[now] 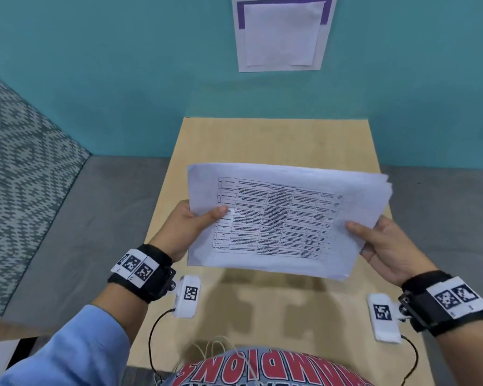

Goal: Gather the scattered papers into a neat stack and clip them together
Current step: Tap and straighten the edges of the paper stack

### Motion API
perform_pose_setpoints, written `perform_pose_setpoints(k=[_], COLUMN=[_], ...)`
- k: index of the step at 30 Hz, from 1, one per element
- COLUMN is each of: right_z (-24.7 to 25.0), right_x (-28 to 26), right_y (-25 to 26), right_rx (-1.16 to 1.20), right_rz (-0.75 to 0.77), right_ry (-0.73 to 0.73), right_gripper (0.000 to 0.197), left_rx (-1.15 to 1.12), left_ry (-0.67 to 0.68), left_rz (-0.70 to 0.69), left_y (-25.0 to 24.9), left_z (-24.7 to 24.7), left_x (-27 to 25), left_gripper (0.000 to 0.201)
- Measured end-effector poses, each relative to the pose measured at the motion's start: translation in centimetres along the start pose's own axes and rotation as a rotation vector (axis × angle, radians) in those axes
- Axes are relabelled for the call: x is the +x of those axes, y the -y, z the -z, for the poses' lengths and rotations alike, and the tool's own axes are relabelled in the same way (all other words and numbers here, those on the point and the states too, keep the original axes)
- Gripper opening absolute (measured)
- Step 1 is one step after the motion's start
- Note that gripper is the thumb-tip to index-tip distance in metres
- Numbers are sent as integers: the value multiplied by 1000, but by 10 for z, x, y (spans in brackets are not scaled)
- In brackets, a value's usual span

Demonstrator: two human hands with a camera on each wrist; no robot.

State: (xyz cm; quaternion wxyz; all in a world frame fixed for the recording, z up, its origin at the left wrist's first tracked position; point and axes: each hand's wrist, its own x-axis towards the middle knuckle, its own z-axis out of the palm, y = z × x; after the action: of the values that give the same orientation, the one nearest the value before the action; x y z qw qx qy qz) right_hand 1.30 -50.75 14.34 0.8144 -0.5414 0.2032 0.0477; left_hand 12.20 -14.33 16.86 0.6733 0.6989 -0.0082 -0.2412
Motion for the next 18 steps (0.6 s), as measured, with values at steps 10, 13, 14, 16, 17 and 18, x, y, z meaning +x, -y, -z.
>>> perform_pose_setpoints(k=[10,13,14,16,17,18], right_z=[-23,-24,-18,-7,-3,1], right_x=[-9,1,6,17,22,27], right_y=[3,-23,-38,-69,-79,-87], right_rx=[-503,-517,-508,-563,-599,-623], right_rz=[251,230,179,90,63,46], right_ry=[-158,-249,-256,-260,-261,-260], right_gripper=[24,21,22,27,23,18], left_rx=[-60,-11,42,157,176,172], left_ry=[-89,-108,-96,-90,-102,-131], left_rz=[-133,-108,-55,60,103,138], left_y=[18,43,57,85,97,105], left_z=[-5,-12,-14,-17,-17,-17], left_x=[21,38,43,51,53,56], left_gripper=[28,39,42,44,42,38])
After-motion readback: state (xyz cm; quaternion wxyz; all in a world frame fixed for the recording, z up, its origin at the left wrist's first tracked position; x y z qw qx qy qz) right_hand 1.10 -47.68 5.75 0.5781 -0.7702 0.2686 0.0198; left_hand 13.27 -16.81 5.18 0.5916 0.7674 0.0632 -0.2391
